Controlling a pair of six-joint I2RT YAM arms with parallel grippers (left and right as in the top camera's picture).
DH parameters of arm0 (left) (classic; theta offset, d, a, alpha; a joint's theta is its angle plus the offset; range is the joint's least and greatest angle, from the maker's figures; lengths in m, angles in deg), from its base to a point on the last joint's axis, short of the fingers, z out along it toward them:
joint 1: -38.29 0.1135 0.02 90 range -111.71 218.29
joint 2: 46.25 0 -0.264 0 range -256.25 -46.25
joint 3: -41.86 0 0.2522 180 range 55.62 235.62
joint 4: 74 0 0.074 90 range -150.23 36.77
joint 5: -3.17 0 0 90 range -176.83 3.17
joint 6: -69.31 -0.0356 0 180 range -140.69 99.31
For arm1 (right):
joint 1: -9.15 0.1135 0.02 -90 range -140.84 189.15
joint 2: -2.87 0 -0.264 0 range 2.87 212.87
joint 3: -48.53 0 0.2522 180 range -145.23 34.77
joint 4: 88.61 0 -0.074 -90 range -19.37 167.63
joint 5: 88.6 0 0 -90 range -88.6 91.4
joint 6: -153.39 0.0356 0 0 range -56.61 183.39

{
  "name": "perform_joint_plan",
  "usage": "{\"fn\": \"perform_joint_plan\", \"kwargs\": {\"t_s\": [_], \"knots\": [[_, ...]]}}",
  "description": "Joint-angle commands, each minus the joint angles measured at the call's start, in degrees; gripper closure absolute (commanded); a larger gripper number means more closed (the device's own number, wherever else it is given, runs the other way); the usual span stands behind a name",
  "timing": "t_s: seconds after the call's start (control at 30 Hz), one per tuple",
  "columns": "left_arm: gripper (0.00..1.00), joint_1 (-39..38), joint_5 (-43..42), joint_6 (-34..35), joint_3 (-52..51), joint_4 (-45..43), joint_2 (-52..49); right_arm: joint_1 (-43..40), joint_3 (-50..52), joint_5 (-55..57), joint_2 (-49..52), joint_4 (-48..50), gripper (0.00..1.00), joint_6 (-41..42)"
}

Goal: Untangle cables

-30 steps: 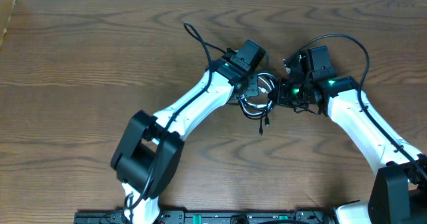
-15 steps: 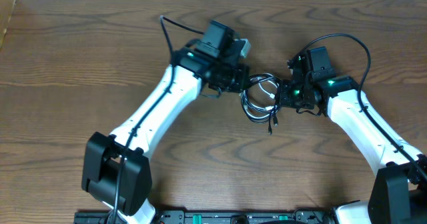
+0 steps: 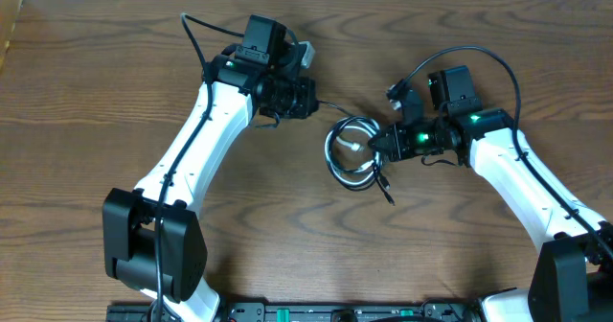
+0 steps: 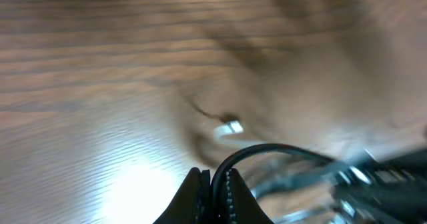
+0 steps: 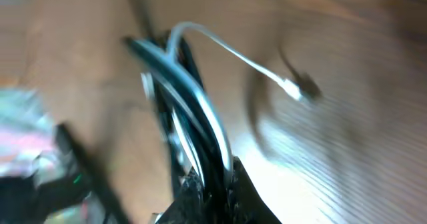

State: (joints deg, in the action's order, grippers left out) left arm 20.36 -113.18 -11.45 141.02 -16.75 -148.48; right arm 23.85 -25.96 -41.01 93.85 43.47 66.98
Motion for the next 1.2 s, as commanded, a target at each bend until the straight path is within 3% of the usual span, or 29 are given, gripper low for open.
{"fn": "perform_joint_plan", "kwargs": {"t_s": [0.0, 0.17, 0.27, 0.37, 0.43, 0.53, 0.77, 1.0, 1.17], "knots": [[0.92, 1.8, 9.0, 1.8, 0.2, 0.2, -0.2, -0.5, -0.3, -13.5, -2.7, 0.2, 0.99, -8.3], [0.92, 1.8, 8.9, 2.5, 0.2, 1.7, -1.6, -0.9, -0.3, -17.8, -5.5, 2.7, 0.99, -8.4], [0.83, 1.7, 8.9, 2.5, 0.2, 2.4, -1.6, -1.4, -0.3, -18.8, -6.7, 3.7, 0.99, -7.1], [0.57, 1.1, 6.7, 2.5, 0.2, 3.5, -1.6, -2.3, -0.3, -18.8, -6.8, 5.7, 0.99, -3.2], [0.53, 0.5, 4.7, 2.5, 0.2, 4.1, -1.6, -2.9, -0.3, -18.8, -6.8, 7.6, 0.99, -0.7], [0.51, -0.4, 4.9, 2.5, 0.2, 4.4, -1.6, -3.5, -0.3, -14.7, -6.8, 10.6, 0.99, 5.6], [0.46, -0.3, 5.1, 3.1, 1.8, 5.0, -1.0, -3.3, -0.3, 7.9, -6.8, 8.9, 0.99, 18.5], [0.49, -0.4, 7.8, 13.1, 2.2, 6.2, 1.8, -2.8, -0.3, 17.2, -6.8, 5.5, 0.99, 22.5], [0.53, -3.4, 7.6, 19.3, 2.2, 5.0, 1.8, -2.4, -0.3, 17.9, -6.8, 4.8, 0.99, 24.1]]}}
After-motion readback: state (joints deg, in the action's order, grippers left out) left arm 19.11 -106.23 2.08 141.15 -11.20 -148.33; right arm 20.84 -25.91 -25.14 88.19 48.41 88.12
